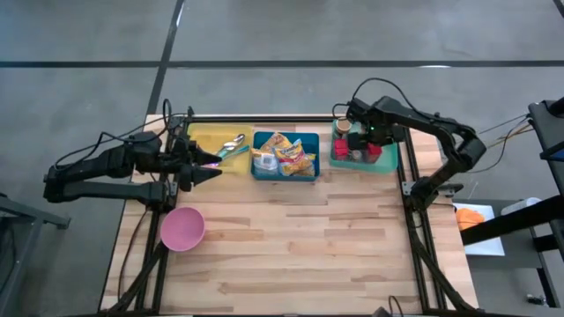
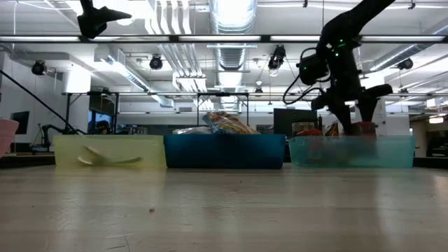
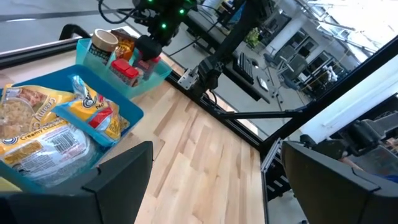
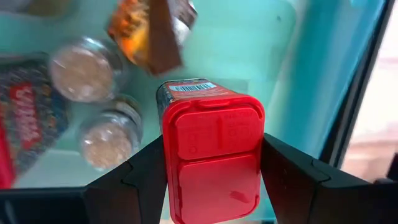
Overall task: Pick & Place Food Item
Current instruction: Put the red seasoning can into the light green bin, then return to Home Position
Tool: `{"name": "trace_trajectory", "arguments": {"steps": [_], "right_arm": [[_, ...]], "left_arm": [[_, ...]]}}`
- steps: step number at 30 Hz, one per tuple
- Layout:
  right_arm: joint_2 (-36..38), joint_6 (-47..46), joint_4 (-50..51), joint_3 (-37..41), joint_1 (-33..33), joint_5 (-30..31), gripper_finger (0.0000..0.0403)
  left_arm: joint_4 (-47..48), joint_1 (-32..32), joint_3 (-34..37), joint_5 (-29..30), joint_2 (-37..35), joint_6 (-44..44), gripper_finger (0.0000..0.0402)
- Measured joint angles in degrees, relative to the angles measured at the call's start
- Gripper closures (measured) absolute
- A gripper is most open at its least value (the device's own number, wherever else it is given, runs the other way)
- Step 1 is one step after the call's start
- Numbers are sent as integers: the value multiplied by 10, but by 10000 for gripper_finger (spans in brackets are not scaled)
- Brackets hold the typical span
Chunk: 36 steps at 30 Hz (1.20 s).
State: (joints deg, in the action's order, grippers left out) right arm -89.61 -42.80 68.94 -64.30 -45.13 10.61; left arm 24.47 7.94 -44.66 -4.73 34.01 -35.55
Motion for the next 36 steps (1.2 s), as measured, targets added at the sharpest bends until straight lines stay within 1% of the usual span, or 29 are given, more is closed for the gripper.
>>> {"name": "trace_trajectory", "arguments": {"steps": [3, 4, 10, 13, 16, 21, 25, 27, 29, 32, 34, 36], "right_arm": [[-4, 13, -25, 0, 3, 1, 195], [-5, 12, -33, 4, 3, 0, 189], [-1, 13, -38, 28, 3, -8, 94], [-1, 21, -38, 34, 3, -15, 62], [0, 27, -36, 35, 4, -17, 47], [19, 42, -22, 25, 4, -19, 44], [69, 53, -18, 21, 4, -21, 43], [106, 57, -18, 20, 7, -30, 42], [148, 63, -20, 20, 11, -41, 42], [215, 69, -40, 24, 34, -43, 42], [257, 70, -59, 30, 65, -43, 42], [296, 73, -99, 39, 105, -45, 42]], "left_arm": [[0, 0, 0, 0, -2, 0, 44], [1, 0, 0, 0, -3, 0, 44], [17, 0, 0, 1, -9, 9, 44], [25, 0, 0, 1, -9, 9, 44], [32, 0, 0, 1, -9, 9, 44], [37, 0, 0, 2, -9, 9, 44], [43, 0, 0, 2, -9, 47, 44], [60, 0, 0, -5, -10, 87, 44], [71, 0, 0, -6, -9, 109, 44], [88, 0, 0, 21, -9, 125, 44], [89, 0, 0, 49, -9, 136, 44], [88, 0, 0, 72, -9, 137, 44]]}}
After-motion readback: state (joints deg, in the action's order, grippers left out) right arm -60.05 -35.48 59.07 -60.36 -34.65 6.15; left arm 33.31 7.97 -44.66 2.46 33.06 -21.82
